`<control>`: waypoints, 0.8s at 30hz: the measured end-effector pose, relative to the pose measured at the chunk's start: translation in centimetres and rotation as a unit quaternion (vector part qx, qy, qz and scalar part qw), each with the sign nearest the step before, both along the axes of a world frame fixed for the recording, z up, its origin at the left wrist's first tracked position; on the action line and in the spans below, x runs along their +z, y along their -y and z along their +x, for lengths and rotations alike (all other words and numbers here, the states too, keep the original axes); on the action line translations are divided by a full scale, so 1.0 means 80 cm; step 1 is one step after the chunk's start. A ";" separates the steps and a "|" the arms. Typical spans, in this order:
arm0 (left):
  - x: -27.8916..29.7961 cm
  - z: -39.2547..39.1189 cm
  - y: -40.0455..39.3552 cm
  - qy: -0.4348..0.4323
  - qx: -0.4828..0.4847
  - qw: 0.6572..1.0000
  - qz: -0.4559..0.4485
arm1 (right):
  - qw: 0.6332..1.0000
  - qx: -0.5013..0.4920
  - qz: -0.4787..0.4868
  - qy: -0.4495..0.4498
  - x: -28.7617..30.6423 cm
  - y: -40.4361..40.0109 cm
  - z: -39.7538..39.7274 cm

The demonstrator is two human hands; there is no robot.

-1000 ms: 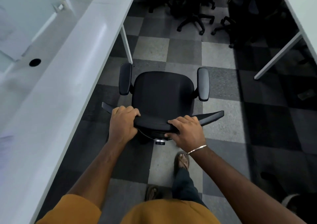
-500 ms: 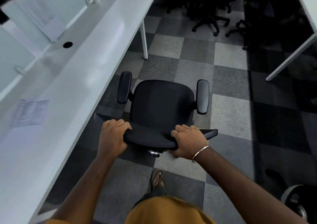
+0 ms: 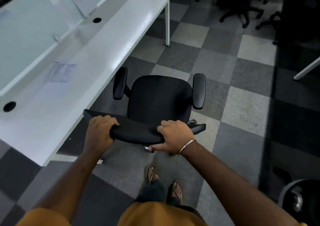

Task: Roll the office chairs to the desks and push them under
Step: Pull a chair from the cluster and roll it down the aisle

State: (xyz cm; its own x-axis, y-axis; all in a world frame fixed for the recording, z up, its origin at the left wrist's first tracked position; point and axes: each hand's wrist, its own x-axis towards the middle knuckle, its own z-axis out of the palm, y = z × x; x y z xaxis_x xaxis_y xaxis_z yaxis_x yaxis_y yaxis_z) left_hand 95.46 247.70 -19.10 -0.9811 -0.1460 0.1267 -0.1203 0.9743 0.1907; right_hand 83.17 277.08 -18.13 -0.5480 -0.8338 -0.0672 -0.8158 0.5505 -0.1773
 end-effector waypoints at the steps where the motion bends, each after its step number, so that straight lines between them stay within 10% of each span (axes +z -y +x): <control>1: 0.000 0.019 -0.002 0.002 0.008 1.000 0.002 | 1.000 0.010 -0.009 0.005 0.003 -0.001 0.011; 24: 0.010 0.276 -0.077 -0.004 0.169 0.986 0.000 | 0.965 0.024 -0.258 -0.046 0.001 0.016 0.138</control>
State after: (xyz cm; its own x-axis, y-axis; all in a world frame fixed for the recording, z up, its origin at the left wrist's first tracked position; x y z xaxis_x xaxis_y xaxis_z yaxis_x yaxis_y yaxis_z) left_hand 117.54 253.86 -18.26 -0.8751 -0.4647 0.1348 -0.4370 0.8787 0.1922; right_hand 94.24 275.82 -18.08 -0.4919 -0.7676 0.4109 -0.8634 0.3692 -0.3438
